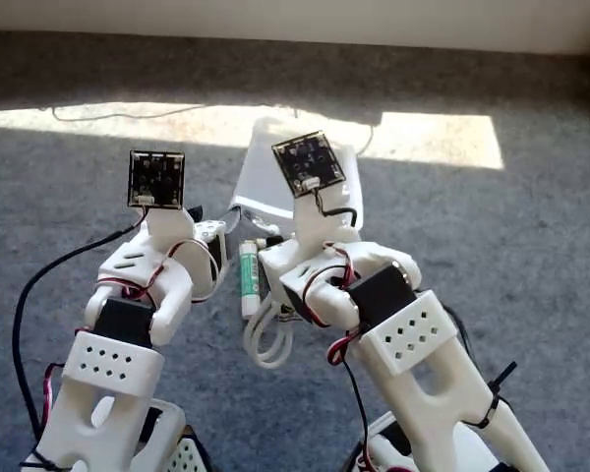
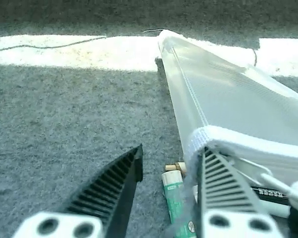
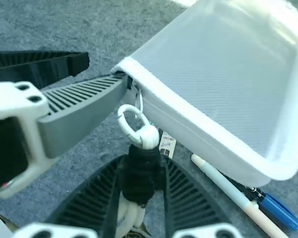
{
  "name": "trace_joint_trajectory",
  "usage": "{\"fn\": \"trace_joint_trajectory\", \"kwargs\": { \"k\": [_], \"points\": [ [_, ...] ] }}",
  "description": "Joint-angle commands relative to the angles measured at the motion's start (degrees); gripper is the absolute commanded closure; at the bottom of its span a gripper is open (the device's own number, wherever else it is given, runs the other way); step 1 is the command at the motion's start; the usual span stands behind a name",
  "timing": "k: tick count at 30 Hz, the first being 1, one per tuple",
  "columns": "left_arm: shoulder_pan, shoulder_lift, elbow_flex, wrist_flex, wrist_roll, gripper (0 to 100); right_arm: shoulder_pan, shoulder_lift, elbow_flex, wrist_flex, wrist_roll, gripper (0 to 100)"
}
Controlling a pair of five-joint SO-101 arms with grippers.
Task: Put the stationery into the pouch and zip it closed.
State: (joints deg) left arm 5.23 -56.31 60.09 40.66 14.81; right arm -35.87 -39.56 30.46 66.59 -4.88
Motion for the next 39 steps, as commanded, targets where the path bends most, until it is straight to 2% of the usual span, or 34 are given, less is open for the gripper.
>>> {"fn": "trace_joint_trajectory", "kwargs": {
  "k": [1, 6, 11, 26, 34, 36, 39],
  "points": [
    [0.31, -1.19, -0.31, -0.88, 0.26, 86, 0.75, -2.68, -3.47, 2.51, 5.19, 99.3],
    [0.13, -1.19, -0.31, -0.88, 0.18, 94, 8.4, -2.68, -3.47, 2.68, 9.14, 99.3],
    [0.13, -1.19, -0.31, -0.79, 0.18, 95, 14.81, -2.68, -3.47, 2.59, 10.46, 99.3],
    [0.04, -1.27, -0.31, -0.62, 0.18, 95, 23.43, -2.77, -3.91, 2.68, 10.2, 99.3],
    [0.04, -1.27, -0.31, -0.62, 0.18, 94, 24.66, -2.77, -3.91, 2.77, 10.2, 99.3],
    [0.04, -1.27, -0.31, -0.62, 0.18, 92, 24.57, -3.74, -3.91, 4.18, 10.2, 99.3],
    [0.13, -1.27, -0.31, -0.62, 0.53, 81, 24.48, -8.13, -3.91, 5.85, 10.37, 99.3]
  ]
}}
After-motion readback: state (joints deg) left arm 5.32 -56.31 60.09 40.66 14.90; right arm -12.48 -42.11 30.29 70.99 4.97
